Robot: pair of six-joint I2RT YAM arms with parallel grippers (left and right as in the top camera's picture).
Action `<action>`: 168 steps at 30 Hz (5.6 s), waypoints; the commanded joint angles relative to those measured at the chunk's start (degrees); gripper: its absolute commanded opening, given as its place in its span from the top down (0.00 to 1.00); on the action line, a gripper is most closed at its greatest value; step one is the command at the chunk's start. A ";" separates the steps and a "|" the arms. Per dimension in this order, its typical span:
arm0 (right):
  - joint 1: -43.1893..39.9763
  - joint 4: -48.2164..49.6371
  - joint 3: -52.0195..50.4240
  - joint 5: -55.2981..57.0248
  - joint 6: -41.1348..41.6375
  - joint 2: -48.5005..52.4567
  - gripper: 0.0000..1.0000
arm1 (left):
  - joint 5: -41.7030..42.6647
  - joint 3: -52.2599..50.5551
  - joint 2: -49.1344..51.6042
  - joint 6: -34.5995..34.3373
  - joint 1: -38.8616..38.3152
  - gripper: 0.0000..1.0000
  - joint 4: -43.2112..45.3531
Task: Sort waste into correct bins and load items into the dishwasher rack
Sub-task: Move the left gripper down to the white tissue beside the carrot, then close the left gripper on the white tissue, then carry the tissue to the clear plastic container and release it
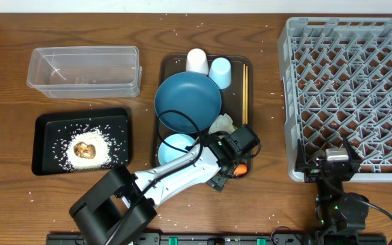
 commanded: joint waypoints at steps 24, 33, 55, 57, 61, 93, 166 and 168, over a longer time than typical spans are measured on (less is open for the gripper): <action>-0.48 -0.26 -0.04 0.37 0.24 -0.35 0.01 | 5.73 -0.11 -2.49 23.82 2.29 0.19 1.88; -0.48 -0.26 -0.04 0.37 0.24 -0.35 0.01 | 5.09 -0.11 -2.71 31.12 2.32 0.19 2.62; -0.48 -0.26 -0.04 0.37 0.24 -0.35 0.01 | -11.98 0.24 -7.08 68.48 6.47 0.18 10.03; -0.48 -0.26 -0.04 0.37 0.24 -0.35 0.01 | -11.37 0.24 -7.08 72.61 6.58 0.18 11.41; -0.48 -0.26 -0.04 0.37 0.24 -0.35 0.01 | -8.94 0.22 -6.97 77.46 6.51 0.18 12.44; -0.48 -0.28 -0.04 0.42 0.22 -0.35 0.01 | -6.88 -0.39 3.02 76.76 5.88 0.20 12.90; -0.48 -0.28 -0.04 0.39 0.24 -0.35 0.01 | -11.61 -0.22 -13.77 76.74 45.70 0.94 33.07; -0.48 -0.26 -0.04 0.37 0.24 -0.35 0.01 | -11.58 -0.22 -11.67 76.76 48.70 0.94 35.52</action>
